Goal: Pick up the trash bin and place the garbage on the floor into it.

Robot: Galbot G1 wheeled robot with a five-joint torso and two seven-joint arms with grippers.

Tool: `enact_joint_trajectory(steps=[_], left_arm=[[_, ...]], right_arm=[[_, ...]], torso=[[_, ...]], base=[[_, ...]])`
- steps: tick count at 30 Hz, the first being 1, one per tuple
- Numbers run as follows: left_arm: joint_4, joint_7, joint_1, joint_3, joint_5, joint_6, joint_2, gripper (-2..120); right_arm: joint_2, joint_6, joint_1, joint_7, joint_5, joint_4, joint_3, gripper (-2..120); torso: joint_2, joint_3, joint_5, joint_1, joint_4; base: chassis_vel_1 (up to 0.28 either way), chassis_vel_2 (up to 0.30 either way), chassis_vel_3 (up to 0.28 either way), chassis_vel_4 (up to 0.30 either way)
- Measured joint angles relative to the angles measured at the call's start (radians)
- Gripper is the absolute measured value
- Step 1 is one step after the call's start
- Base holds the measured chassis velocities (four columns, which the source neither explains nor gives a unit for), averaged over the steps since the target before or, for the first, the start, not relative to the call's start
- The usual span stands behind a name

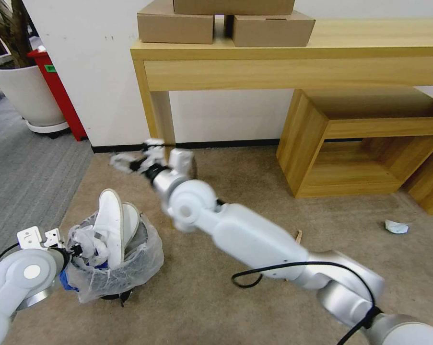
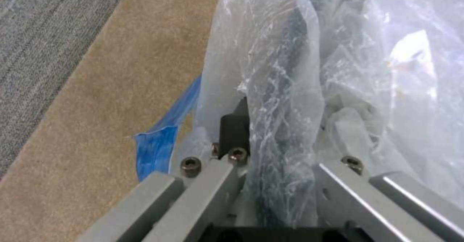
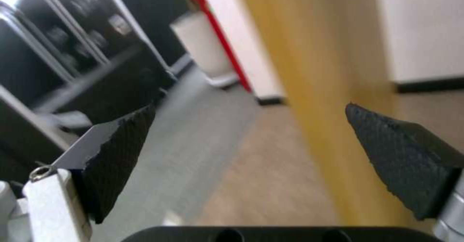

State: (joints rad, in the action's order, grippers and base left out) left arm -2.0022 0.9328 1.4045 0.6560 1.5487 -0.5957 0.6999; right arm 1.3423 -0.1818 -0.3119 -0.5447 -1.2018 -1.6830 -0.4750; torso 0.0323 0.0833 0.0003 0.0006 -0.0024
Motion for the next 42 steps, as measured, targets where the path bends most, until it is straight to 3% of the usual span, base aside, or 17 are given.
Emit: enact_joint_trajectory(steps=[11, 13, 15, 17, 19, 21, 25, 31, 42], left_arm=[[-0.005, -0.001, 0.000, -0.004, -0.003, 0.000, 0.000, 0], [-0.013, -0.004, 0.001, -0.004, -0.008, 0.001, 0.006, 0], [-0.015, -0.007, 0.003, -0.004, -0.011, 0.001, 0.008, 0], [-0.019, -0.017, 0.009, -0.001, -0.025, 0.003, 0.013, 0], [-0.019, -0.020, 0.010, 0.000, -0.029, 0.003, 0.015, 0], [-0.027, -0.036, 0.011, 0.001, -0.045, 0.005, 0.022, 0], [-0.046, -0.061, 0.030, 0.006, -0.082, 0.007, 0.032, 0], [-0.083, -0.080, 0.057, 0.025, -0.113, 0.003, 0.035, 0], [-0.105, -0.133, 0.086, 0.040, -0.187, 0.003, 0.046, 0]], right_arm=[[-0.114, -0.025, -0.140, -0.054, 0.112, -0.044, 0.000, 100], [-0.153, 0.036, -0.204, 0.004, 0.259, -0.031, 0.041, 100], [-0.162, 0.065, -0.220, 0.030, 0.306, -0.028, 0.060, 100], [-0.216, 0.177, -0.279, 0.121, 0.490, -0.022, 0.134, 100], [-0.234, 0.201, -0.294, 0.143, 0.530, -0.022, 0.152, 100], [-0.316, 0.342, -0.393, 0.259, 0.685, -0.038, 0.264, 100], [-0.364, 0.433, -0.546, 0.325, 0.750, -0.109, 0.403, 100], [-0.362, 0.506, -0.753, 0.409, 0.791, -0.210, 0.582, 100], [-0.299, 0.508, -0.887, 0.419, 0.833, -0.236, 0.675, 100]], torso=[[0.000, 0.000, 0.0001, 0.000, 0.0000], [0.000, 0.000, 0.0001, 0.000, 0.0001], [0.000, 0.000, 0.0001, 0.000, 0.0002], [0.000, 0.000, 0.0000, 0.000, 0.0005], [0.000, 0.000, 0.0002, 0.000, 0.0004], [0.000, 0.000, 0.0001, 0.000, -0.0002], [0.000, 0.000, 0.0001, 0.000, 0.0002], [0.000, 0.000, -0.0001, 0.000, 0.0003], [0.000, 0.000, -0.0003, 0.000, 0.0002]], base=[[0.000, 0.000, 0.000, 0.000], [0.000, 0.000, 0.000, 0.000], [0.000, 0.000, 0.000, 0.000], [0.000, 0.000, 0.000, 0.000], [0.000, 0.000, 0.000, 0.000], [0.000, 0.000, 0.000, 0.000], [0.000, 0.000, 0.000, 0.000], [0.000, 0.000, 0.000, 0.000], [0.000, 0.000, 0.000, 0.000]])
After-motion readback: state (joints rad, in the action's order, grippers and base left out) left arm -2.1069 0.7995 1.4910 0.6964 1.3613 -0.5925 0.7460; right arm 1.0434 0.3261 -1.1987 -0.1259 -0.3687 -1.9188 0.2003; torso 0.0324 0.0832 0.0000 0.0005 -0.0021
